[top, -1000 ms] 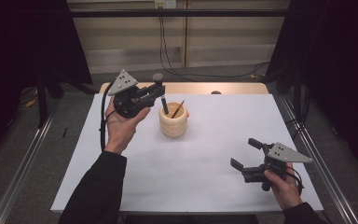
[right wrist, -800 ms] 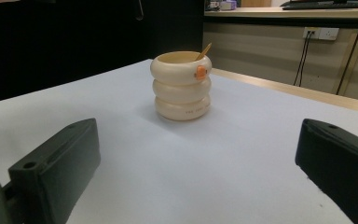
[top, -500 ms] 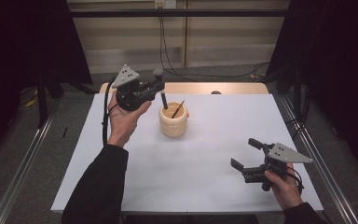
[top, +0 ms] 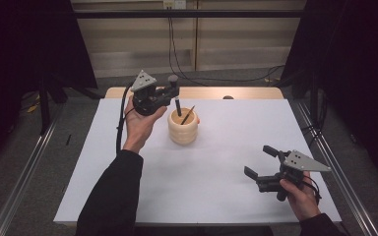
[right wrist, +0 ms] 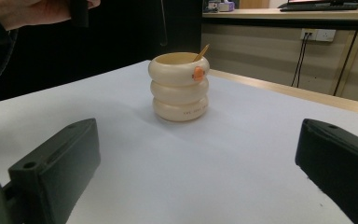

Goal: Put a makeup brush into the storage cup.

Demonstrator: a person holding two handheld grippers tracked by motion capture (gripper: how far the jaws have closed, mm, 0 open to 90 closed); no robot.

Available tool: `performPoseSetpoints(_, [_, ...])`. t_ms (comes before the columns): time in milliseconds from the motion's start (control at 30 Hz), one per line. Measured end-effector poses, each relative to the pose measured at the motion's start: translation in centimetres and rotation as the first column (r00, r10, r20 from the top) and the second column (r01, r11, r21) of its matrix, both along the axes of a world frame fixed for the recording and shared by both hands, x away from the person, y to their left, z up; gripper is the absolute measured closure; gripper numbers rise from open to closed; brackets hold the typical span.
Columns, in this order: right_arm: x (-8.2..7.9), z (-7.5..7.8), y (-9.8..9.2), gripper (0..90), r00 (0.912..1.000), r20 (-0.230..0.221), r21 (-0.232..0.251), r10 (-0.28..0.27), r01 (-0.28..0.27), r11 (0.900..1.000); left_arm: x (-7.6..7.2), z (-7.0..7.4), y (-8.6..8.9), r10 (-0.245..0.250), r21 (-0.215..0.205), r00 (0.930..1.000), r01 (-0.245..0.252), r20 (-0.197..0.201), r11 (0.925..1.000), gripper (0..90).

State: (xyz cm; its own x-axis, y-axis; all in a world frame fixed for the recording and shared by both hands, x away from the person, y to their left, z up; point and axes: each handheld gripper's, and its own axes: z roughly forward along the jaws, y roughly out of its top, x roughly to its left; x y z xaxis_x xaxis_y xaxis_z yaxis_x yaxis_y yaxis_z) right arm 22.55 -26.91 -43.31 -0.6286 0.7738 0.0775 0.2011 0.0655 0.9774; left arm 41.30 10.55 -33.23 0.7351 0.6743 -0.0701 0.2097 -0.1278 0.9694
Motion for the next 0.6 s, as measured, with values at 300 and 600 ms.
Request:
performPoseSetpoints(300, [0.0,-0.1,0.1,0.0,1.0,-0.002,-0.003,0.001,-0.001,1.0,0.4,-1.5,0.2,0.008,0.002,0.9999,-0.008,-0.015,1.0,77.8])
performPoseSetpoints(600, [0.0,-0.2,0.1,0.0,0.9999,-0.001,-0.01,0.012,-0.012,1.0,0.5,-2.8,-0.1,0.01,0.029,0.9996,-0.009,-0.026,0.9995,77.8])
